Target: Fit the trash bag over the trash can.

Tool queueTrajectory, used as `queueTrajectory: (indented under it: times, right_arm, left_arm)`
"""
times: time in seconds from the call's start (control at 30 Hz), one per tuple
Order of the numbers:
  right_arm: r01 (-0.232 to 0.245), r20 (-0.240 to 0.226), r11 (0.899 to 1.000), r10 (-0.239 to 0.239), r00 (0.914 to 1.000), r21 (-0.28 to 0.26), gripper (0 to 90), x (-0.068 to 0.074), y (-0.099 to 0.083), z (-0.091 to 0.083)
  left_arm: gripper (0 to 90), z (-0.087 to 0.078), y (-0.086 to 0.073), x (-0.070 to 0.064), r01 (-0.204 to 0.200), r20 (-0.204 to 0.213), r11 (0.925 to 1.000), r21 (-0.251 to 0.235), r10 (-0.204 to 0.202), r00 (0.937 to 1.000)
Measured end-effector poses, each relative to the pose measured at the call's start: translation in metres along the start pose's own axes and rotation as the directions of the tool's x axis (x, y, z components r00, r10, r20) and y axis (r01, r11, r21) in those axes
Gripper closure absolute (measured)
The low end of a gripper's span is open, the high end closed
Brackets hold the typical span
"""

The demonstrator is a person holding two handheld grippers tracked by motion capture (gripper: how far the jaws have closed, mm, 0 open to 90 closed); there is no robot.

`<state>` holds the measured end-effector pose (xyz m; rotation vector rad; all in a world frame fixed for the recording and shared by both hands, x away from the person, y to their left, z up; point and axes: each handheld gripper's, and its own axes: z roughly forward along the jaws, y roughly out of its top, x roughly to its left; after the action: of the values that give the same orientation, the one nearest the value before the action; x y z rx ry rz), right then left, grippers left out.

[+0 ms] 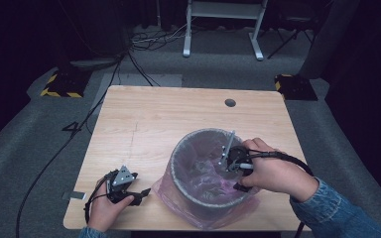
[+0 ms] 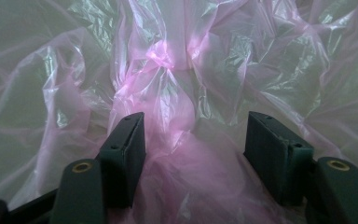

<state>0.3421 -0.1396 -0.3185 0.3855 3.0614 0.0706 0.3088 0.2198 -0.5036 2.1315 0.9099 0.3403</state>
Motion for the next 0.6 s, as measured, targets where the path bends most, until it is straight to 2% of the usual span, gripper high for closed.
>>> queueTrajectory:
  times: [0.17,0.33,0.4,0.43,0.5,0.57,0.6]
  right_arm:
    - [-0.012,-0.017,0.999,0.012,0.9998,-0.051,38.0,-0.001,-0.008,-0.008]
    - [-0.012,-0.005,0.999,0.012,0.9999,-0.043,37.0,0.001,-0.013,-0.008]
    - [-0.009,0.013,0.995,0.01,0.9999,-0.103,35.2,0.001,-0.013,-0.01]
    - [-0.007,0.021,0.989,0.01,0.9997,-0.147,34.2,0.0,-0.014,-0.013]
    - [-0.021,0.023,0.965,0.028,0.9993,-0.26,32.5,-0.001,-0.019,-0.02]
    - [-0.034,0.032,0.934,0.049,0.9983,-0.357,31.4,-0.004,-0.027,-0.028]
    - [-0.054,0.039,0.916,0.076,0.9964,-0.397,31.0,-0.005,-0.032,-0.033]
  left_arm:
    - [23.9,0.0,0.0,-0.001,-0.005,-0.002,1.0,0.004,0.005,1.0]
    - [23.9,0.0,0.0,-0.001,-0.006,-0.004,1.0,0.004,0.007,1.0]
    - [23.9,0.0,0.0,-0.001,-0.007,-0.004,1.0,0.001,0.007,1.0]
    - [24.0,0.0,0.0,-0.001,-0.005,-0.006,1.0,0.0,0.005,1.0]
    - [23.9,-0.001,0.0,0.0,-0.008,-0.007,1.0,-0.002,0.008,0.9999]
    - [23.9,-0.001,-0.001,0.0,-0.002,-0.008,1.0,-0.001,0.002,1.0]
    - [23.9,-0.001,-0.001,0.0,-0.001,-0.008,1.0,-0.001,0.001,1.0]
